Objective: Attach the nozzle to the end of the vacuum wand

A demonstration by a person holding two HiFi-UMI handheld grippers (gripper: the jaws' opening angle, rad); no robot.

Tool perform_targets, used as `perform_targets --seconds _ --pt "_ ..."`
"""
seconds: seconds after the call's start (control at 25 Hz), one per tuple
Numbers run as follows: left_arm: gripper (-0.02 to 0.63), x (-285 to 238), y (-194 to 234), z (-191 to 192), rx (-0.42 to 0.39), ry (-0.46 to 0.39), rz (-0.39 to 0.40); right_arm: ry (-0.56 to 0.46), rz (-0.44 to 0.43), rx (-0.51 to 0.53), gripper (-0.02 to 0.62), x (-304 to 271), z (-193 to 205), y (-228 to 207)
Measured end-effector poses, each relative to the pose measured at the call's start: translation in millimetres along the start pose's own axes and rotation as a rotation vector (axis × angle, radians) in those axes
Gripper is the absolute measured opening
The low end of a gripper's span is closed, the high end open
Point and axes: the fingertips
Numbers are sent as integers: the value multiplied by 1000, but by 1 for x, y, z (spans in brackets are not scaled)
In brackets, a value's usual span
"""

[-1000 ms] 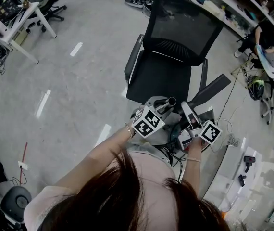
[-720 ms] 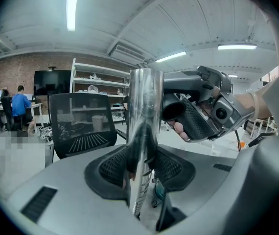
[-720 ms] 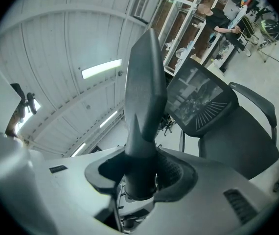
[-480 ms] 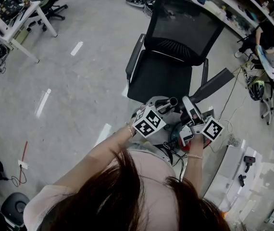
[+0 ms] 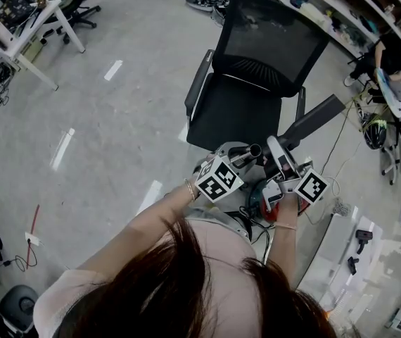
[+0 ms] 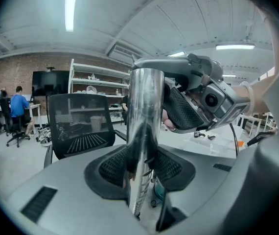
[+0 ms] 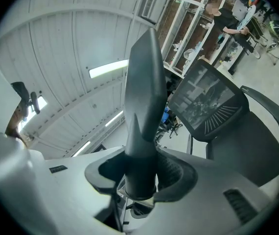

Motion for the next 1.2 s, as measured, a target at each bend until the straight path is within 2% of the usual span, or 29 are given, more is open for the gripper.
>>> perform_targets --seconds 0.52,0.88,1.2 --pt "153 -1 -5 0 -8 3 12 4 -54 0 178 -10 1 14" --pt "153 3 -3 2 -6 2 27 25 -88 44 177 -20 14 30" --pt "153 6 2 1 -7 -4 36 56 -55 219 178 -27 22 40"
Point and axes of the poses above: the fingertips, and each gripper's own axes: x backward along the fingers, y to its left, z out of its underside, and after that the axes turned 8 degrees about -y, right-handed
